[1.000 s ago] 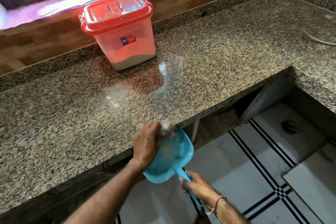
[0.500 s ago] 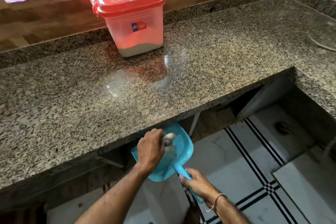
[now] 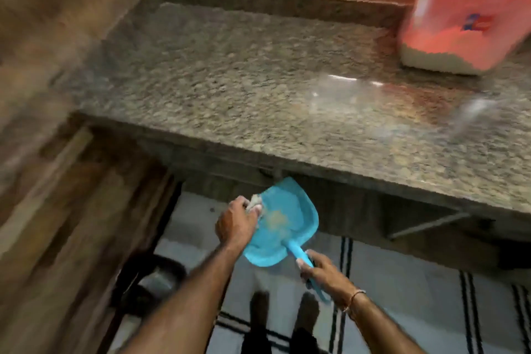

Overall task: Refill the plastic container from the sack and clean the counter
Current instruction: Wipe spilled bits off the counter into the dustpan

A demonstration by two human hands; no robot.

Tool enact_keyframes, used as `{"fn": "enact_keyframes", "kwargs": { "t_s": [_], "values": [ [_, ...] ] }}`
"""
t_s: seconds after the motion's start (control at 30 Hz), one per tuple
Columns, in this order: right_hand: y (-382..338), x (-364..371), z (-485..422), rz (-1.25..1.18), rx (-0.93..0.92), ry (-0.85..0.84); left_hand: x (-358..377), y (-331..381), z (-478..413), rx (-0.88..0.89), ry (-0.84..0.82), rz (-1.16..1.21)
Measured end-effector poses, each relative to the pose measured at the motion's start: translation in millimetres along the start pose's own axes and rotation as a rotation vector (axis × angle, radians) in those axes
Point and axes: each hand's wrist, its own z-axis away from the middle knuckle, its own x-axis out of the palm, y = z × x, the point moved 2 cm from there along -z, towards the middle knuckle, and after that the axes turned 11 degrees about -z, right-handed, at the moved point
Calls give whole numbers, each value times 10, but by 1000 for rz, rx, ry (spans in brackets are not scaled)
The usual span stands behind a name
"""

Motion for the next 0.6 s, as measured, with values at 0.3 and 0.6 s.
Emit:
{"fn": "enact_keyframes", "kwargs": {
  "t_s": [0.3,0.6],
  "values": [
    [38,1608,-721,364,96,-331,-534,-2294,319,-597,245,422],
    [636,3131,-1400,612,203,-407,-160,-4060,597,-887,335,586]
  ]
}}
